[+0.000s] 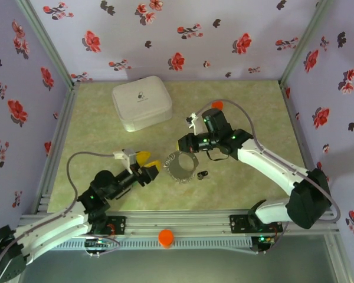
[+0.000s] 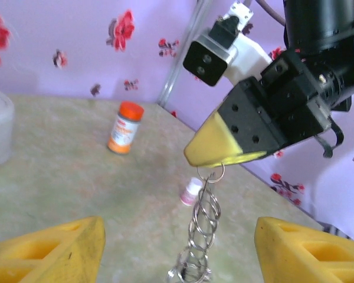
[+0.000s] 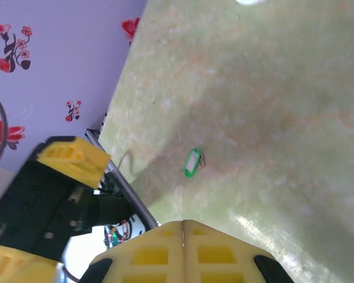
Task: Put the keys on the keyring
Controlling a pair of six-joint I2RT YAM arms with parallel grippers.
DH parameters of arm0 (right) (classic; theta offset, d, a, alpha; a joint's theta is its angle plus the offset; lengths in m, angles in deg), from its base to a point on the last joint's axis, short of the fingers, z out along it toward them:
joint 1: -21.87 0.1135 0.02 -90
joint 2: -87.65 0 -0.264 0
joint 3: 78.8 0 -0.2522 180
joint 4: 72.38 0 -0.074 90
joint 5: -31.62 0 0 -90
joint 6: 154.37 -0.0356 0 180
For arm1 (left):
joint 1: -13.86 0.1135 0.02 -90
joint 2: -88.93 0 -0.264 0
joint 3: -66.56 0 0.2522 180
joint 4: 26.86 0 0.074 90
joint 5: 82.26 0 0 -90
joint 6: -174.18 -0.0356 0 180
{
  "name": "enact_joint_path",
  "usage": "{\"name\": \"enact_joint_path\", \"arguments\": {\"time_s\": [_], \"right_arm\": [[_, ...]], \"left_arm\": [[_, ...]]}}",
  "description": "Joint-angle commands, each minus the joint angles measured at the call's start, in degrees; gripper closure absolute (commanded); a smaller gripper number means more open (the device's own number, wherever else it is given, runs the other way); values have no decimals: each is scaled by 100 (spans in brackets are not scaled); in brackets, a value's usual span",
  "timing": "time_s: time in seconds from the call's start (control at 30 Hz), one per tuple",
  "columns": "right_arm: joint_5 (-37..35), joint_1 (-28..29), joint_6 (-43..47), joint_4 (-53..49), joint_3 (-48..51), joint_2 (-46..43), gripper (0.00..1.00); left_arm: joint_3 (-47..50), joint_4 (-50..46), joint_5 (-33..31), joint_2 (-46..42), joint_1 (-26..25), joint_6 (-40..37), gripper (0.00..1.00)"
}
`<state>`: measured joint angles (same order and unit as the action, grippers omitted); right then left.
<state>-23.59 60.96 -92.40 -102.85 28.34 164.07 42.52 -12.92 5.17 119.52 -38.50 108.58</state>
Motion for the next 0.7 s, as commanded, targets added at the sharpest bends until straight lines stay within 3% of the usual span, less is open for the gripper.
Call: {"name": "enact_joint_path", "arguments": {"time_s": [0.0, 0.17, 0.3, 0.37, 0.53, 0.67], "right_arm": [[-156, 90, 1269, 557, 67, -176, 100], [108, 150, 2126, 1172, 322, -491, 100], [323, 162, 2438, 1382, 530, -674, 100], [390, 160, 2531, 1493, 645, -732, 100], [635, 158, 2738, 1623, 715, -795, 100], [872, 152, 2803, 1832, 796, -865, 100]], "left_arm": [[-604, -1186, -175, -54, 244, -794, 35], [-1520, -1131, 1039, 1053, 964, -1126, 45], [-1913, -760, 2440, 1941, 1781, -1069, 59], [-2005, -401, 3299, 2314, 2055, -1103, 60], [-2244, 163, 4632, 3135, 2204, -1396, 61], [-2197, 1269, 5704, 3734, 2213, -933, 60]]}}
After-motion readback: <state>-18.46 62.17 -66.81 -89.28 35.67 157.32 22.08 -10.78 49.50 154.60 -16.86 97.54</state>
